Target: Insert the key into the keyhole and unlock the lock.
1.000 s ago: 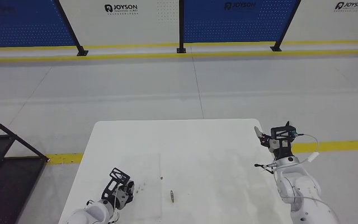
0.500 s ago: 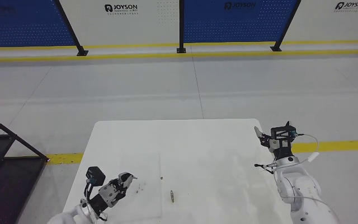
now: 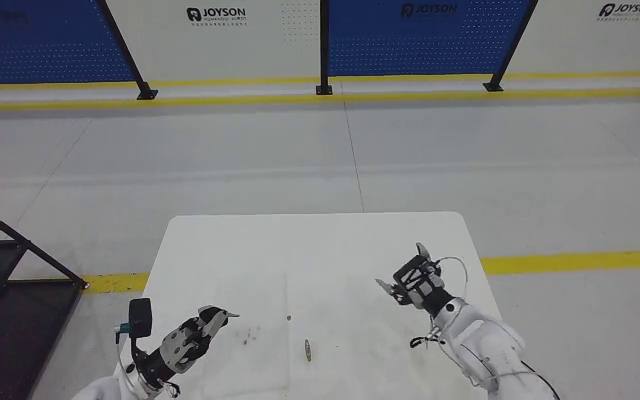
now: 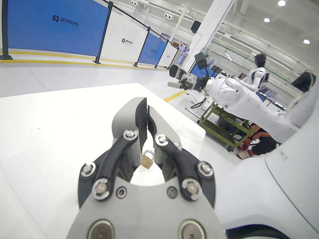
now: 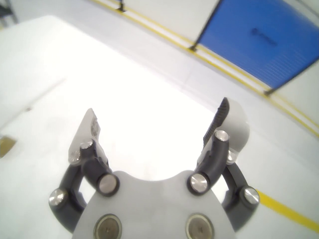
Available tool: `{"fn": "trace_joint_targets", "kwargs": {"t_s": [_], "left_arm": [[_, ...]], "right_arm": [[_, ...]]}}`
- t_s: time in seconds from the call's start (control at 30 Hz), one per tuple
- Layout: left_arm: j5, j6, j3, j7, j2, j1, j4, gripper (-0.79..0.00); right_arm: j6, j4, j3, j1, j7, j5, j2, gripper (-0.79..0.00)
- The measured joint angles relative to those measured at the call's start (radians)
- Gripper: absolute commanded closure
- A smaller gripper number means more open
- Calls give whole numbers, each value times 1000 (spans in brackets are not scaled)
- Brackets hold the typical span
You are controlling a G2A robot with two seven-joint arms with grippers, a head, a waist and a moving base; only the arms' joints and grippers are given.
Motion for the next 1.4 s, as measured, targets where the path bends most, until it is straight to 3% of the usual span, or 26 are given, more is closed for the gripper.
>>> {"fn": "trace_joint_targets", "kwargs": {"t_s": [0.33, 0.53, 0.8, 0.9, 0.97, 1.0, 1.13, 1.4], "left_arm": [[0, 0, 0, 0, 0, 0, 0, 0], [0, 0, 0, 0, 0, 0, 0, 0], [0, 0, 0, 0, 0, 0, 0, 0], [0, 0, 0, 0, 0, 0, 0, 0], [0, 0, 0, 0, 0, 0, 0, 0], [0, 0, 0, 0, 0, 0, 0, 0], [0, 0, 0, 0, 0, 0, 0, 0], [0, 0, 0, 0, 0, 0, 0, 0]], "right_arm": [[-184, 147, -321, 110, 157, 90, -36, -785], [-161, 216, -388, 142, 166, 178, -52, -785], [-58, 297, -474, 183, 192, 156, -73, -785], [-36, 326, -505, 204, 194, 154, -82, -551], [-23, 339, -517, 215, 192, 149, -86, -517], [-11, 346, -524, 220, 192, 146, -89, -409], [9, 361, -538, 233, 188, 147, -94, -308], [56, 373, -550, 241, 176, 140, -99, 0]]}}
